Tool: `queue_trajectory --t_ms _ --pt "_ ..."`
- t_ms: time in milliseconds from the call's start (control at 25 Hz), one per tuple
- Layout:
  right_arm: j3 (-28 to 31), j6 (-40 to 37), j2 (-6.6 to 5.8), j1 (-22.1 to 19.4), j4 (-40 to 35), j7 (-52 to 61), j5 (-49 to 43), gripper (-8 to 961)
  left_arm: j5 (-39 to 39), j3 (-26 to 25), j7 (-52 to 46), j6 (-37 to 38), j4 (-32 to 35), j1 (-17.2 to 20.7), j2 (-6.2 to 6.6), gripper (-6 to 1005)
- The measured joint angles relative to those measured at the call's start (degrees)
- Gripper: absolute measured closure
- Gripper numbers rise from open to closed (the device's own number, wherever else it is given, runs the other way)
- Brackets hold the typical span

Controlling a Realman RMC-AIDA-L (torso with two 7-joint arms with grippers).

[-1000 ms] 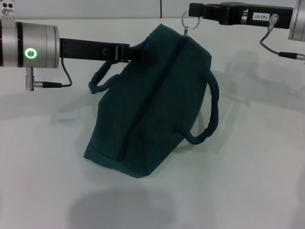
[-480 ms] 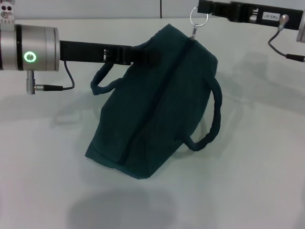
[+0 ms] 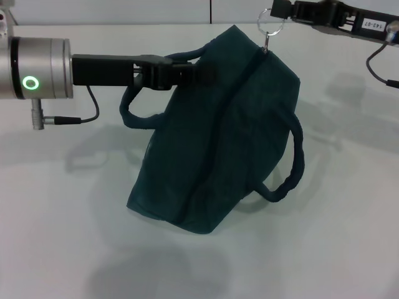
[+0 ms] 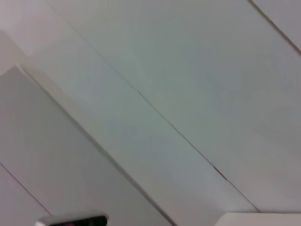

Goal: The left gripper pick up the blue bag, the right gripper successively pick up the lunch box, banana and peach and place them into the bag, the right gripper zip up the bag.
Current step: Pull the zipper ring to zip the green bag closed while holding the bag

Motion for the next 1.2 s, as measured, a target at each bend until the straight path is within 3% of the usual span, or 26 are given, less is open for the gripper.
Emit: queue_trajectory --t_ms 360,1200 --pt "3.7 -1.4 -0.55 -0.8 2.4 0.1 0.0 876 -1.3 0.0 2.3 2.4 0.0 0.6 -0.02 938" --pt "4.1 -0.4 -1.50 -1.5 7.9 6.8 0.2 848 -7.2 0.4 11.1 12.0 0.0 1.2 -0.97 931"
